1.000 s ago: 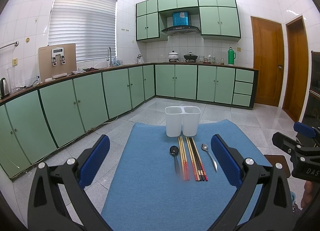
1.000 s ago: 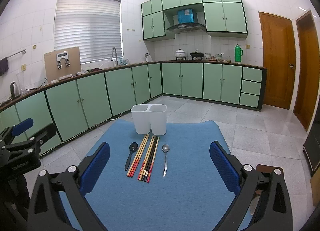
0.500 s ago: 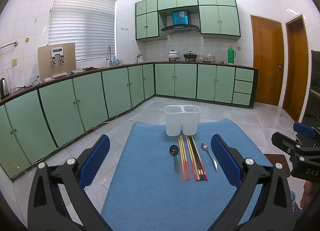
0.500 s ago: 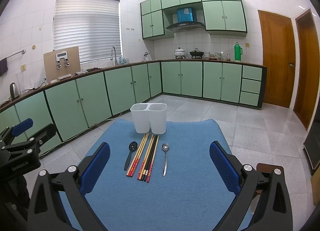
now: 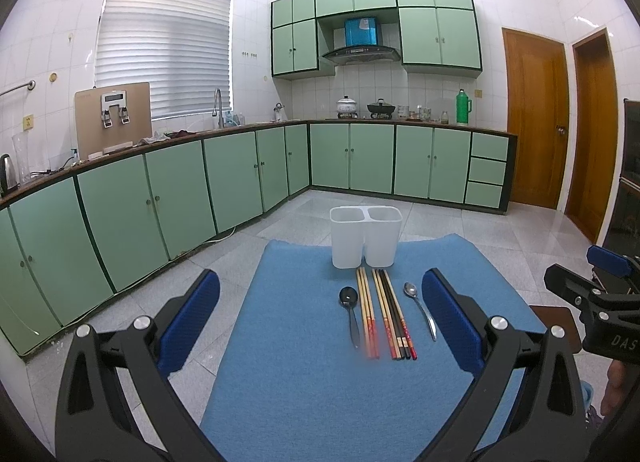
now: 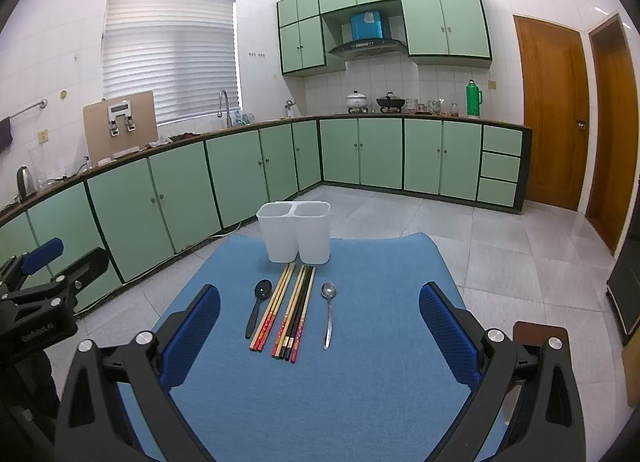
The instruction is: Organize utensils
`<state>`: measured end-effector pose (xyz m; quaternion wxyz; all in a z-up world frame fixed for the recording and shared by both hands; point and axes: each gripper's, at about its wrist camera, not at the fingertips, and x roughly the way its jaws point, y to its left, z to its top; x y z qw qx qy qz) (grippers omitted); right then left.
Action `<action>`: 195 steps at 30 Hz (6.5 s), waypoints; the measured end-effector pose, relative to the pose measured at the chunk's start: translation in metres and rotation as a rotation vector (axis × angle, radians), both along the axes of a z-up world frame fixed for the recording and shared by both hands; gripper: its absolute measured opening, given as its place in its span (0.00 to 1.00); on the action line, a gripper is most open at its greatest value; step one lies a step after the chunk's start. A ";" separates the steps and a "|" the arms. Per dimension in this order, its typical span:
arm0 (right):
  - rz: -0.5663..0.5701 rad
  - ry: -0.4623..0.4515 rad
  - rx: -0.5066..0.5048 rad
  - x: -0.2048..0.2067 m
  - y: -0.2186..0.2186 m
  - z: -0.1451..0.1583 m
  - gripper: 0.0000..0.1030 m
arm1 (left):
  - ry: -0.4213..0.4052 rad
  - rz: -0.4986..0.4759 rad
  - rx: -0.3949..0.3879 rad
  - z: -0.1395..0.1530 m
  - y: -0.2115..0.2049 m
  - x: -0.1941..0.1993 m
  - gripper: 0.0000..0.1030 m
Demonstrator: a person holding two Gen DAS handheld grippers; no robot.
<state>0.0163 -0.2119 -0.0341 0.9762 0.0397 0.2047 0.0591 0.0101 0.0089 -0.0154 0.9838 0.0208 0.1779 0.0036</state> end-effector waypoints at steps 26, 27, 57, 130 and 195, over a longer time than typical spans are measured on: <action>-0.028 0.273 0.013 0.158 -0.012 -0.067 0.94 | 0.272 0.069 0.048 -0.072 0.020 0.147 0.95; -0.036 0.302 0.006 0.174 -0.012 -0.077 0.94 | 0.299 0.071 0.047 -0.080 0.022 0.159 0.95; 0.099 0.544 -0.039 0.299 0.015 -0.175 0.28 | 0.501 -0.045 0.013 -0.167 -0.015 0.292 0.95; 0.096 0.132 0.066 0.285 -0.017 -0.074 0.27 | 0.101 -0.198 -0.013 -0.076 -0.050 0.247 0.33; 0.061 0.428 0.039 0.176 0.002 -0.158 0.83 | 0.445 -0.185 0.033 -0.174 -0.019 0.186 0.81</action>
